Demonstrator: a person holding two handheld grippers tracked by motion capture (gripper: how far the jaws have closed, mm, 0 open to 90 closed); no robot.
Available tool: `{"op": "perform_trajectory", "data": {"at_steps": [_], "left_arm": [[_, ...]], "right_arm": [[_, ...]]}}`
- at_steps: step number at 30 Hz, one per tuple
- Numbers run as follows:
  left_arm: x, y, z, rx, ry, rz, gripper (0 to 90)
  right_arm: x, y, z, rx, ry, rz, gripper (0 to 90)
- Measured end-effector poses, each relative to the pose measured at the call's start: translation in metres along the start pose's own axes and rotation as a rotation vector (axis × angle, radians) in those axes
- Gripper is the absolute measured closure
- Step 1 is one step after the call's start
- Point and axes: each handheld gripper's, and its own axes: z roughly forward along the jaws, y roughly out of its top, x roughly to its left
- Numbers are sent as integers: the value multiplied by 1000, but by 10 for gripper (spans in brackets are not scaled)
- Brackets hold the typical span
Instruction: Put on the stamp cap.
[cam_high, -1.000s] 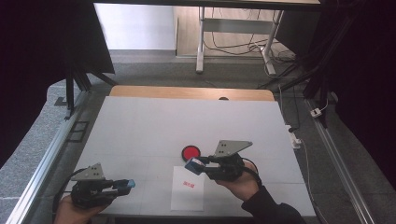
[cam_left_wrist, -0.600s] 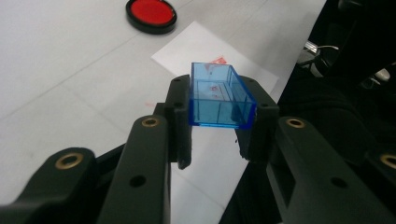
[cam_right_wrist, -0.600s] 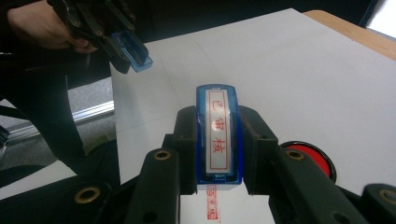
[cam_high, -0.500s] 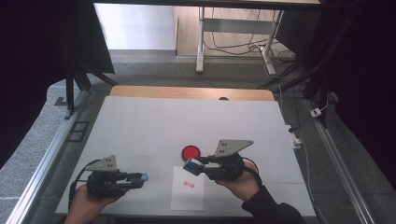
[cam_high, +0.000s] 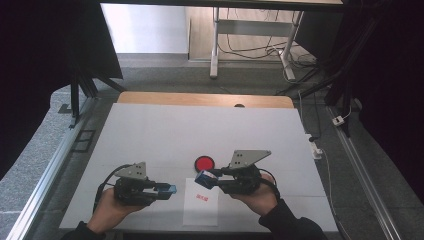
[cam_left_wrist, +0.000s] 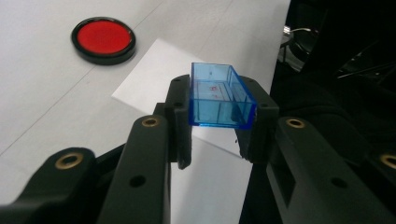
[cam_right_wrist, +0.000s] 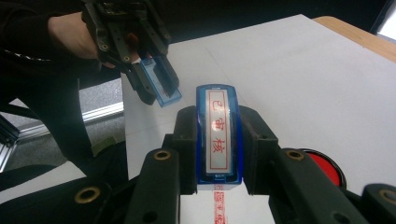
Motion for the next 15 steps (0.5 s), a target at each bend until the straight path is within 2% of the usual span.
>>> {"op": "perform_trajectory", "data": {"at_steps": [15], "left_arm": [[13,21,26,10,-100,65,681]], "right_arm": [[1,1,1,-9,16,-5,708]]}}
